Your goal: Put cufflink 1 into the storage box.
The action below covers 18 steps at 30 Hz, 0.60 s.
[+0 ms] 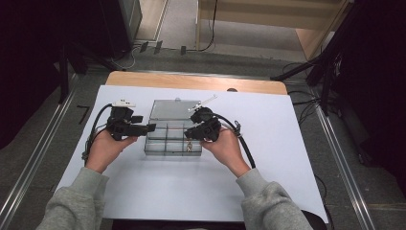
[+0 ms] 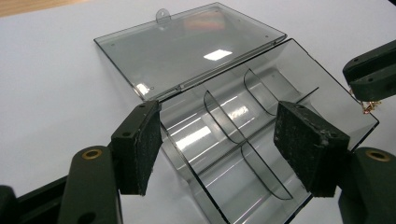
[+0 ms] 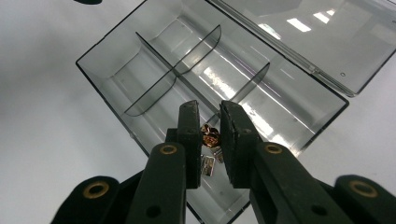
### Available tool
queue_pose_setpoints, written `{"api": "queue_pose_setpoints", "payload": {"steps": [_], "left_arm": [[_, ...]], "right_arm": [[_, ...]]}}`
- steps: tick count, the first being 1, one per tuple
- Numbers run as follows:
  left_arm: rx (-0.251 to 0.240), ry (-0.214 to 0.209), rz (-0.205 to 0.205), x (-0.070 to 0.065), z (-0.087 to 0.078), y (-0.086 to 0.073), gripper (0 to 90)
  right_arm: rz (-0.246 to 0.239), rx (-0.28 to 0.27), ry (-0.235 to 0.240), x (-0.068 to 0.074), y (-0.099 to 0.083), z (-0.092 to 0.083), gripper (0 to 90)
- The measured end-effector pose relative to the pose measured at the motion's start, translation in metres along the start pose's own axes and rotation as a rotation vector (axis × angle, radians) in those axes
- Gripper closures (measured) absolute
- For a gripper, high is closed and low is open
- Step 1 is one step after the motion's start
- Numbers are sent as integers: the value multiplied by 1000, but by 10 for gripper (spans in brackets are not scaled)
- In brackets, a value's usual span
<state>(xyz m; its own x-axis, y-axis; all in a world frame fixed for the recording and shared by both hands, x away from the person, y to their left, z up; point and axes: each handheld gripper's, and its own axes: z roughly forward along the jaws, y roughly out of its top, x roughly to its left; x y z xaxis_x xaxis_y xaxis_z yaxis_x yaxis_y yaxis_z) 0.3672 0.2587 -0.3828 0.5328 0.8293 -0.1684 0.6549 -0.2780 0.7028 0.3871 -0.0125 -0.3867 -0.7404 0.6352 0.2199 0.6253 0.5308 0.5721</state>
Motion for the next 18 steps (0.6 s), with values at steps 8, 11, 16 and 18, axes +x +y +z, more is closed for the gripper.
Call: {"api": "queue_pose_setpoints", "payload": {"steps": [8, 11, 16, 18], "left_arm": [[9, 6, 0, 1, 1, -1, 327], [6, 5, -1, 1, 1, -1, 327], [5, 8, -3, 2, 0, -1, 327], [5, 8, -3, 2, 0, -1, 327]], "right_arm": [[-13, 6, 2, 5, 5, 5, 802], [-13, 10, 8, 6, 6, 9, 802], [-16, 25, 17, 9, 7, 17, 802], [-20, 30, 20, 10, 7, 20, 801]]}}
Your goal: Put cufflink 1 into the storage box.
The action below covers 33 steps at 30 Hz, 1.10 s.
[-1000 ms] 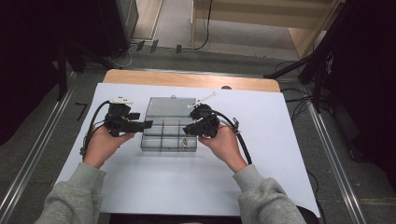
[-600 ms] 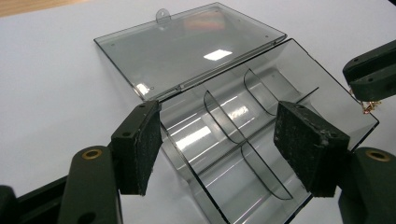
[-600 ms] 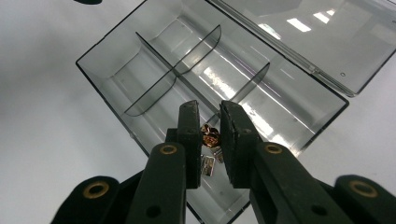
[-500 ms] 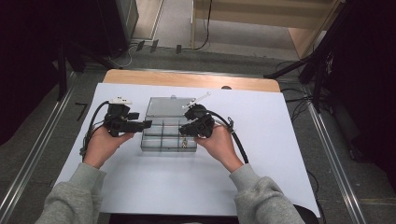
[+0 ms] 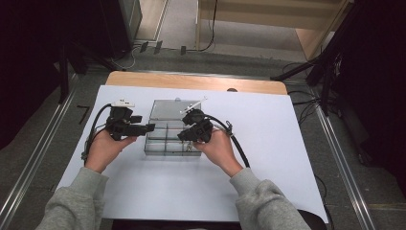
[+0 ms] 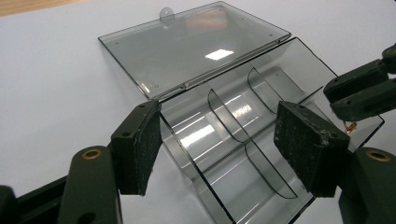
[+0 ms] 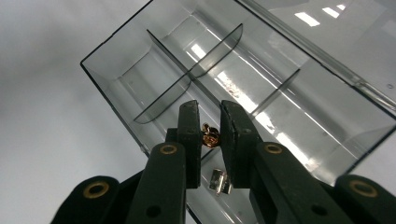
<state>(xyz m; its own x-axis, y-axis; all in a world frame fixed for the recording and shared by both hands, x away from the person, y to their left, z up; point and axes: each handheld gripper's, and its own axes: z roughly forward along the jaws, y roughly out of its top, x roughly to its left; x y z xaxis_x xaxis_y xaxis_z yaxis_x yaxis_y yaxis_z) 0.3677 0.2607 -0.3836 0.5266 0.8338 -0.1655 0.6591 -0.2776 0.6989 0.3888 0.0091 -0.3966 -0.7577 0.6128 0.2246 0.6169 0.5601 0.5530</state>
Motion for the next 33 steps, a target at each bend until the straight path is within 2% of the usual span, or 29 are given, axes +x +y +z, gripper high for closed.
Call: {"api": "queue_pose_setpoints", "payload": {"steps": [7, 33], "left_arm": [[-2, -2, 0, 0, 0, 0, 327], [1, -4, 0, 0, 0, 0, 327]], "right_arm": [[-12, 19, 13, 6, 0, 16, 801], [-30, 74, 10, 12, -4, 45, 797]]}}
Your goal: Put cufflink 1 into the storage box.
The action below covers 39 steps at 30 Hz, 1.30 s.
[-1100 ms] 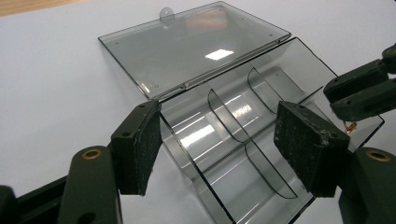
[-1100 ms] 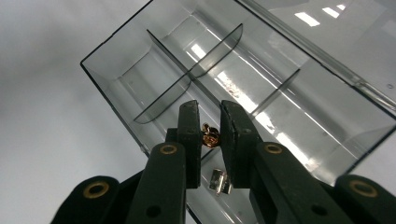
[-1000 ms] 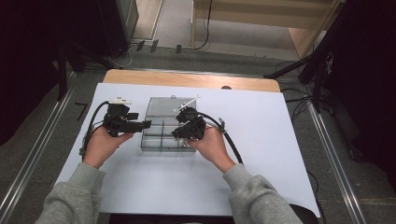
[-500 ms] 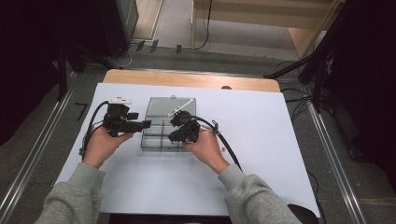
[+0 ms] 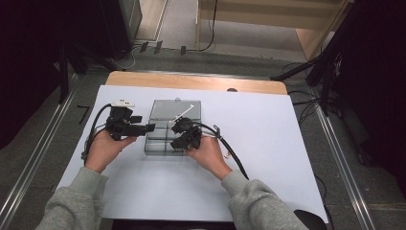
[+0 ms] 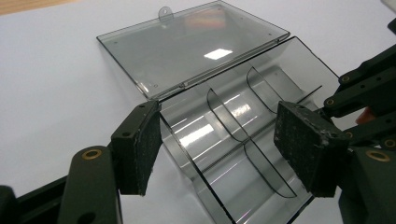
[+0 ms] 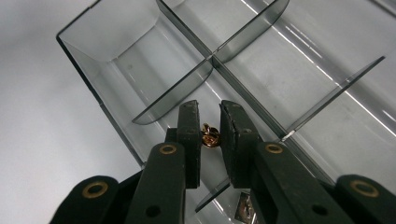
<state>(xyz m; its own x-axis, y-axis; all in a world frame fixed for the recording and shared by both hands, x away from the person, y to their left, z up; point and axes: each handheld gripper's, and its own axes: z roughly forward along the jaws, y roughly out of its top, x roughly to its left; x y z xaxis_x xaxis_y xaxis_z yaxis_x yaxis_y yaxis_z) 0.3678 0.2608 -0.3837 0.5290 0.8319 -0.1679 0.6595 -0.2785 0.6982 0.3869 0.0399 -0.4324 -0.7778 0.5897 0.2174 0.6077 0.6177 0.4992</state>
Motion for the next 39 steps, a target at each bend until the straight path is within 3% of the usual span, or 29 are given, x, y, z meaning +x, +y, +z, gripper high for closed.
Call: {"api": "queue_pose_setpoints", "payload": {"steps": [22, 31, 39], "left_arm": [[2, -2, 3, 0, 1, 0, 327], [0, 0, 2, 0, 0, 0, 327], [13, 4, 7, 1, 1, 0, 327]], "right_arm": [[-17, 43, 5, 3, -2, 11, 763], [-17, 1, -13, 3, 0, 1, 737], [-3, -58, -3, 0, 2, -20, 702]]}}
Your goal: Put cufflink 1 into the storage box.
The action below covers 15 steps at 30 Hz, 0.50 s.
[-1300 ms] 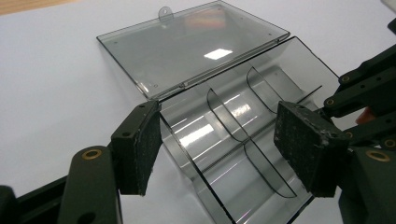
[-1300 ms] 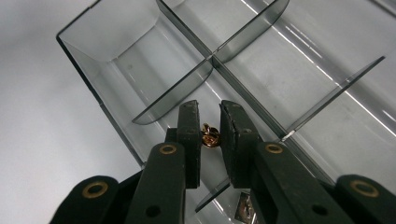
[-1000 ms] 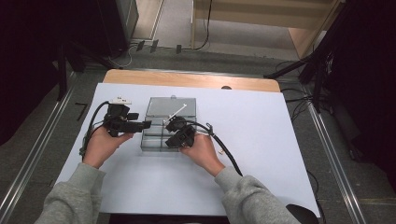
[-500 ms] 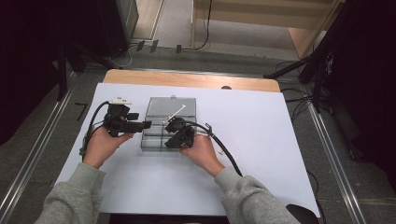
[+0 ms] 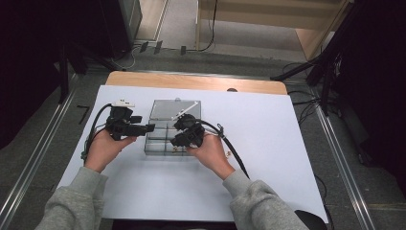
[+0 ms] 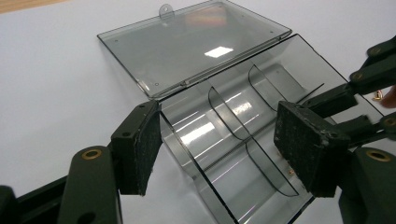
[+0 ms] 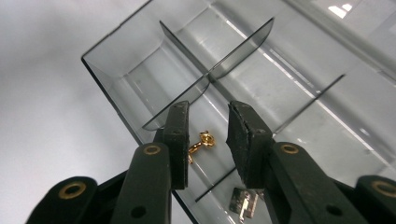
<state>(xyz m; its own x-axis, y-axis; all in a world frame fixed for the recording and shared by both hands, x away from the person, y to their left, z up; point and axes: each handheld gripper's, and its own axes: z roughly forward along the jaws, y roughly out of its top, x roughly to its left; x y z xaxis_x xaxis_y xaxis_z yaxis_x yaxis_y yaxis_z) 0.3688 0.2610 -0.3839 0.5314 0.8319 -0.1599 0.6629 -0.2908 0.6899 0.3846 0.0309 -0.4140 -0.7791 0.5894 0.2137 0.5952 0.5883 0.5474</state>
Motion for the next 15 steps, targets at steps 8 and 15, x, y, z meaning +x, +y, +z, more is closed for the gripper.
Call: {"api": "queue_pose_setpoints", "payload": {"steps": [8, 15], "left_arm": [[-2, -3, 1, -1, 2, 2, 327], [0, -4, 7, -2, 3, 5, 327]], "right_arm": [[-5, -35, -10, -4, -1, -21, 630], [3, -39, -17, -8, -6, -35, 588]]}}
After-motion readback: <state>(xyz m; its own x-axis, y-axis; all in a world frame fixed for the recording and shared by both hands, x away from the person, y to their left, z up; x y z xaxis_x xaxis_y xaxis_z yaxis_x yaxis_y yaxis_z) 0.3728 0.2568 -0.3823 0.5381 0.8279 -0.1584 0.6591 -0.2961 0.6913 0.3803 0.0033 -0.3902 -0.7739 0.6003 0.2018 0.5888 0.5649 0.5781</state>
